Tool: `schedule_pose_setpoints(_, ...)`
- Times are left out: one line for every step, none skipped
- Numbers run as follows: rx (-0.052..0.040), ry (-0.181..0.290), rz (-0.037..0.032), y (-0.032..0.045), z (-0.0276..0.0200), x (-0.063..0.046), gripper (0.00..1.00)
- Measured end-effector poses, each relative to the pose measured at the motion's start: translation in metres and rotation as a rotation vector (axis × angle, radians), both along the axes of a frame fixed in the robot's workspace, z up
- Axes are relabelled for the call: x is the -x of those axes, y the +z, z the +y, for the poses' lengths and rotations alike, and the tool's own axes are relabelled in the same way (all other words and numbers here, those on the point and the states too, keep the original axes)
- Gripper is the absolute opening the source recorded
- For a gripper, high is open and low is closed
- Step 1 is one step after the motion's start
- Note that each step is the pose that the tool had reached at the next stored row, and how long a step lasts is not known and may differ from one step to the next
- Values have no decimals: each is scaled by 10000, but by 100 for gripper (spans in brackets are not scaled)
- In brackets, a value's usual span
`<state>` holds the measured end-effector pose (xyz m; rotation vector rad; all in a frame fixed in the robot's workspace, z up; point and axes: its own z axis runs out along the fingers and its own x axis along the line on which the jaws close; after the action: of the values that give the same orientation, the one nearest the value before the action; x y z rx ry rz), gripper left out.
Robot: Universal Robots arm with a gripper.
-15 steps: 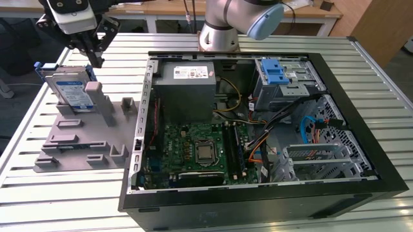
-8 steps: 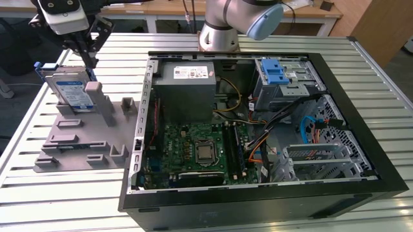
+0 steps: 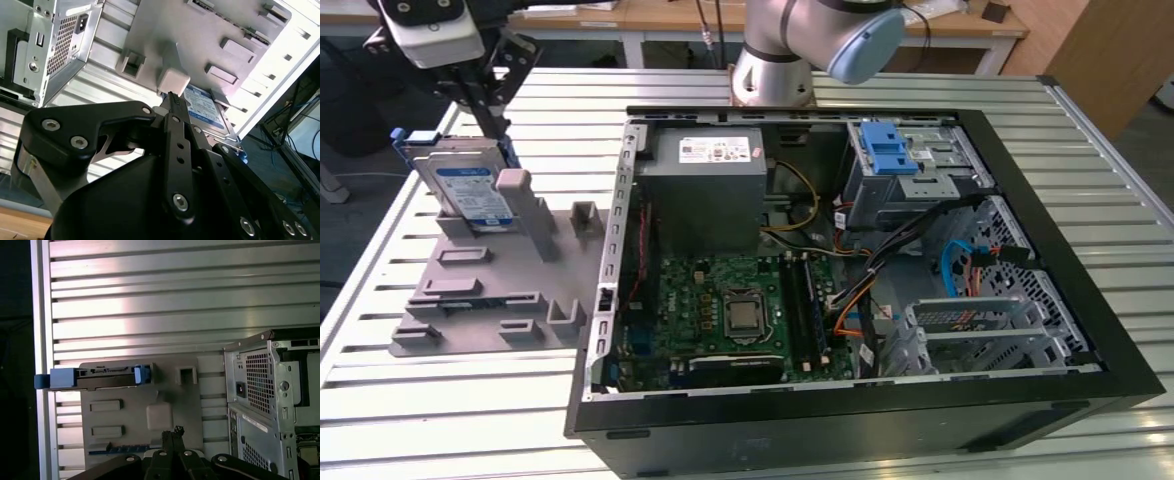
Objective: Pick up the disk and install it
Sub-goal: 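Reach for the disk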
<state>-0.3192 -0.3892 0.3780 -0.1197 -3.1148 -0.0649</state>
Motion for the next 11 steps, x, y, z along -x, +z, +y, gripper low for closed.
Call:
schedule_pose_setpoints(-1, 0, 2, -2, 8, 14, 11)
schedule_pose_setpoints(-1, 0, 6, -3, 16, 23, 11)
schedule_pose_setpoints(0, 0, 12, -4, 24, 34, 11)
schedule_pose_setpoints(1, 0, 16, -5, 32, 44, 11)
schedule_pose_setpoints(0, -1, 20, -7, 42, 58, 11)
schedule_pose_setpoints(0, -1, 22, -9, 53, 75, 11)
schedule_pose_setpoints(0, 0, 24, -12, 64, 98, 11)
schedule_pose_setpoints(0, -1, 24, -15, 70, 124, 11)
schedule_pose_setpoints(0, 0, 25, -18, 75, 153, 11)
schedule_pose_setpoints(-1, 1, 24, -24, 80, 184, 11)
schedule_pose_setpoints(0, 0, 25, -28, 89, 215, 11)
